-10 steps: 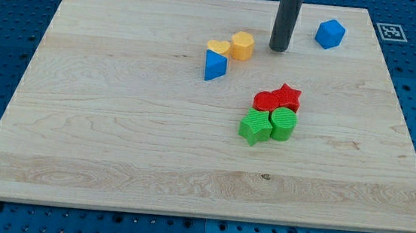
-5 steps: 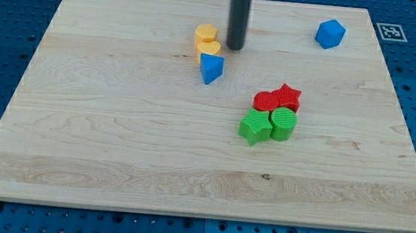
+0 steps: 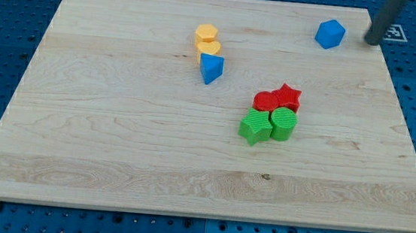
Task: Place the yellow blocks and blue blocks in a line
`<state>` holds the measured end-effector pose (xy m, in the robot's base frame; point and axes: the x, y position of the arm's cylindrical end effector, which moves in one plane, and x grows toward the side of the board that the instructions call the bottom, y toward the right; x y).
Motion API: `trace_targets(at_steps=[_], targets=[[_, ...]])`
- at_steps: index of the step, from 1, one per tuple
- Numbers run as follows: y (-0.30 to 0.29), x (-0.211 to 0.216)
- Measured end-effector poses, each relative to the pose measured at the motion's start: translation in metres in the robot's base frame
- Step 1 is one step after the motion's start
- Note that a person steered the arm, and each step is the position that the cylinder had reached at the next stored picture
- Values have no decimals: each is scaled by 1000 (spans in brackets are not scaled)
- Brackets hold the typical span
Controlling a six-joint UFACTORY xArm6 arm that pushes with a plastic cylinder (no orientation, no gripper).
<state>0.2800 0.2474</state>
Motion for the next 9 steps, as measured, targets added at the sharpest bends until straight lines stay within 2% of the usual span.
trace_targets(at_steps=[1,2,3,4,6,7,8,9], targets=[[-100,0],[-119,0],[-86,4],[-93,20],[-192,20],[-165,21],[-151,46],[-173,57]])
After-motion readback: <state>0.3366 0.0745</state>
